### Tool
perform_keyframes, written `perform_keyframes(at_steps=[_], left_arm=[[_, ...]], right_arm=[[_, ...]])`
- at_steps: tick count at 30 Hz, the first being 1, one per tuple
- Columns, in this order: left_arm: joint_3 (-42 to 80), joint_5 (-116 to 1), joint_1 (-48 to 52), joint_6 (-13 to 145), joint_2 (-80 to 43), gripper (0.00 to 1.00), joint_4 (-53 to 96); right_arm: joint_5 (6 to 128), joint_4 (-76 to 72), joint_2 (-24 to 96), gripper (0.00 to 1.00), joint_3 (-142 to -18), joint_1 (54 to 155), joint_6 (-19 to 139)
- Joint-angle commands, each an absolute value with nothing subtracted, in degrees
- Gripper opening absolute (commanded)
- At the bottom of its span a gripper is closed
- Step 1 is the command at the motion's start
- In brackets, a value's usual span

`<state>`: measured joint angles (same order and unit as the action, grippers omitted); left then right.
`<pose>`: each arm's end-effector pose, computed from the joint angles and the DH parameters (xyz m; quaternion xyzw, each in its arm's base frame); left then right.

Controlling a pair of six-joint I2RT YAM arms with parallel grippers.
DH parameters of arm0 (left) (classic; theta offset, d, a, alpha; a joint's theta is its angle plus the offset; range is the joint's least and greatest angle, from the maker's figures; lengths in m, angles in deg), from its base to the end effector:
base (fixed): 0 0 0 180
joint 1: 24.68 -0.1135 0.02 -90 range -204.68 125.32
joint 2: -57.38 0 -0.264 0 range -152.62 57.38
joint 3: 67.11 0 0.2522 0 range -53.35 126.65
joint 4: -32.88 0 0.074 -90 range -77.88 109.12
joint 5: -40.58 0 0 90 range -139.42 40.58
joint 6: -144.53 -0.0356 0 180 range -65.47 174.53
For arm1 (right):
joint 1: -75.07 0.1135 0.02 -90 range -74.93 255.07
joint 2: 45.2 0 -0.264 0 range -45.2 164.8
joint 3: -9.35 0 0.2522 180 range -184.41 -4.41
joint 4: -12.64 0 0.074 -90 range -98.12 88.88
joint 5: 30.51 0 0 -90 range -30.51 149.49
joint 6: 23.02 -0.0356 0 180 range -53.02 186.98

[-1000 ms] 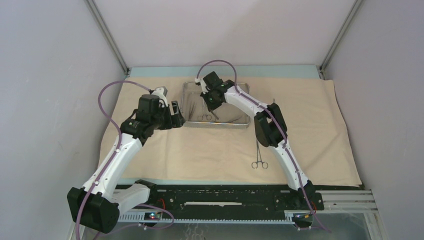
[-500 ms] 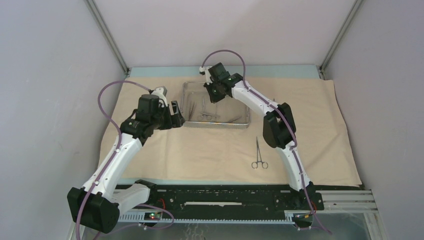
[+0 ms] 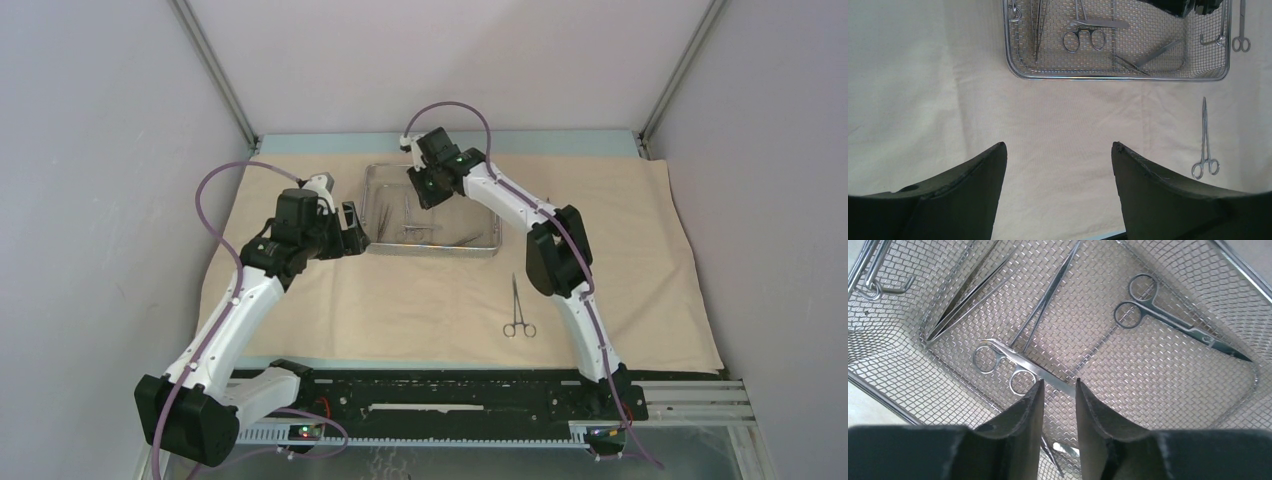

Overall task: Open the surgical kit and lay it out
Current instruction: Pick up the medical item from the container.

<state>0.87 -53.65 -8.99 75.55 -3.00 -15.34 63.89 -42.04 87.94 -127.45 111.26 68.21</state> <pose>0.2136 -0.0627 0.3051 -0.0268 0.9077 -0.1633 0.3856 0.4189 0.3099 0.2371 -0.3143 0.8881 0.1347 0.3071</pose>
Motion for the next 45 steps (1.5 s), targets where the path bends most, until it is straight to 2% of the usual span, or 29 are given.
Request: perform_keyframes(at_steps=[1, 4, 10, 12, 21, 23, 26, 30, 34, 39, 45], left_arm=[[0.2, -53.5, -9.3, 75.7, -2.6, 0.81, -14.8], [0.1, -53.4, -9.3, 75.7, -2.6, 0.81, -14.8], [0.1, -53.3, -9.3, 75.7, -2.9, 0.82, -14.9], [0.2, -53.4, -9.4, 75.7, -3.1, 0.81, -14.9], [0.1, -52.9, -9.5, 75.7, -3.4, 0.81, -15.0], [0.1, -52.7, -9.5, 75.6, -3.4, 0.81, -15.1], [0.2, -52.5, -9.5, 75.7, -3.5, 0.82, -15.1], [0.2, -52.5, -9.5, 75.7, -3.6, 0.81, -15.0], [-0.1, -52.9, -9.5, 76.1, -3.1, 0.81, -14.4], [0.6, -54.3, -9.1, 77.7, -2.0, 0.82, -13.6], [2.4, -56.8, -8.8, 81.6, -0.8, 0.81, -12.2]], right_arm=[[63.1, -40.6, 89.2, 0.41, -127.2, 112.7, 71.4], [64.1, -39.9, 90.5, 0.44, -127.1, 112.8, 73.1], [65.9, -38.2, 91.3, 0.61, -125.1, 114.3, 77.9], [65.3, -37.8, 91.9, 0.64, -125.5, 115.0, 79.1], [64.1, -40.4, 98.9, 0.65, -134.9, 116.4, 80.4], [64.0, -41.0, 99.9, 0.63, -136.4, 116.5, 80.5], [64.1, -41.1, 100.7, 0.54, -136.8, 116.4, 80.3], [63.8, -40.8, 100.6, 0.3, -136.6, 116.0, 79.3], [63.5, -40.6, 99.7, 0.13, -136.6, 115.6, 78.1], [63.2, -40.5, 96.2, 0.04, -136.5, 114.7, 75.3], [65.4, -38.7, 90.1, 0.02, -133.3, 112.6, 70.3]])
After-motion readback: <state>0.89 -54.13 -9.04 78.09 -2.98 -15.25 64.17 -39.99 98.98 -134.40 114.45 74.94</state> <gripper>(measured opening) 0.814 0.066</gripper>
